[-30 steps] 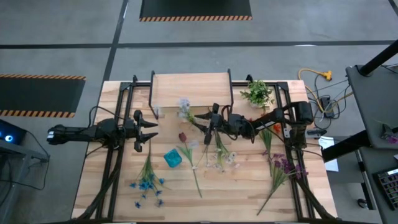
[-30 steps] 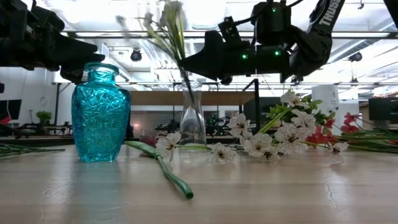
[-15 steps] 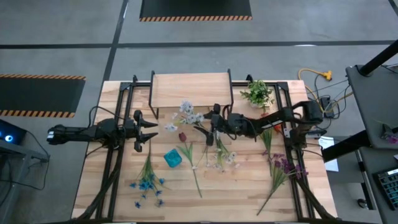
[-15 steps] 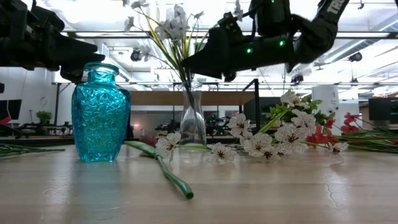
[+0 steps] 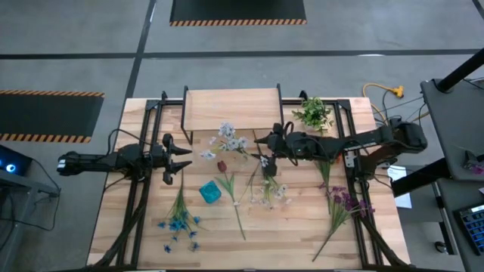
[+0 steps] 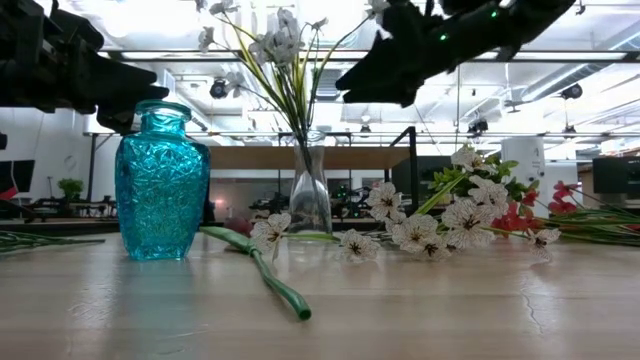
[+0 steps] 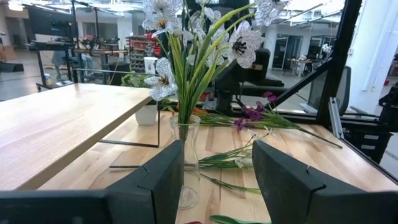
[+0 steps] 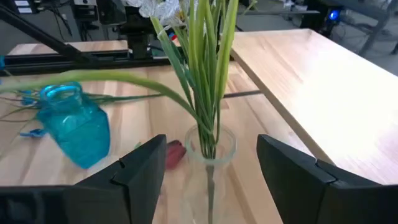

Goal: Pick and place flowers into a vace then onto a shelf
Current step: Put the purple flowers into the transparent vase

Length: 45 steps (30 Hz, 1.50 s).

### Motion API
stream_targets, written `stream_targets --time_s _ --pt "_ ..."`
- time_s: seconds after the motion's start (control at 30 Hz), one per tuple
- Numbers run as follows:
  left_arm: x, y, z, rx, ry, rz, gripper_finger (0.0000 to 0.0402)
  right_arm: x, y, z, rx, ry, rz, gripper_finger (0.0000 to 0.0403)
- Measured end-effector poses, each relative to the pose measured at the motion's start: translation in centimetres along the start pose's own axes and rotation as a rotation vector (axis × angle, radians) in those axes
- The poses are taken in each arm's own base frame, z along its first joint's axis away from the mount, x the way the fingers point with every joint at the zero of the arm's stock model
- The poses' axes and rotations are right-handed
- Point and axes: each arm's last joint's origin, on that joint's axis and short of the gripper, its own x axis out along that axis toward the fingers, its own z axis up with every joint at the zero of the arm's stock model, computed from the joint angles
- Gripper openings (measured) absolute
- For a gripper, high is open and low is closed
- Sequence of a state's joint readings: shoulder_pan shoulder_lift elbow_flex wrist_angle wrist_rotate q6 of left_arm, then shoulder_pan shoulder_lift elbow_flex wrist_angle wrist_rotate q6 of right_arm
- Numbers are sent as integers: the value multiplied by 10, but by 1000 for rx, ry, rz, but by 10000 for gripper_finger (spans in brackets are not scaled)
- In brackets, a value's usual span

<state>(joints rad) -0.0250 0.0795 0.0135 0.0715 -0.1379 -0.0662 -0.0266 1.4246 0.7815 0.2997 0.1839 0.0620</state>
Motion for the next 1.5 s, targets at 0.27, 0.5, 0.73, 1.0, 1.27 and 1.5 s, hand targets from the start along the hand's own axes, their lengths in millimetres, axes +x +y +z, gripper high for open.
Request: stream_targets --time_s 0.27,0.5,0.73,1.0,1.27,1.5 --pt "0 0 0 0 -1 0 174 -21 2 4 -2 67 14 242" --pt "0 0 0 0 -1 0 174 -41 0 -1 119 194 -52 242" --pt "0 0 0 0 -1 0 174 -59 1 -13 269 342 -118 242" --pt "0 0 0 0 -1 0 174 -67 23 -23 388 448 -47 242" --pt "0 0 0 0 -1 0 174 -72 38 -25 316 418 -70 242" --pt "0 0 0 0 -1 0 174 -71 37 -22 -5 386 -31 242"
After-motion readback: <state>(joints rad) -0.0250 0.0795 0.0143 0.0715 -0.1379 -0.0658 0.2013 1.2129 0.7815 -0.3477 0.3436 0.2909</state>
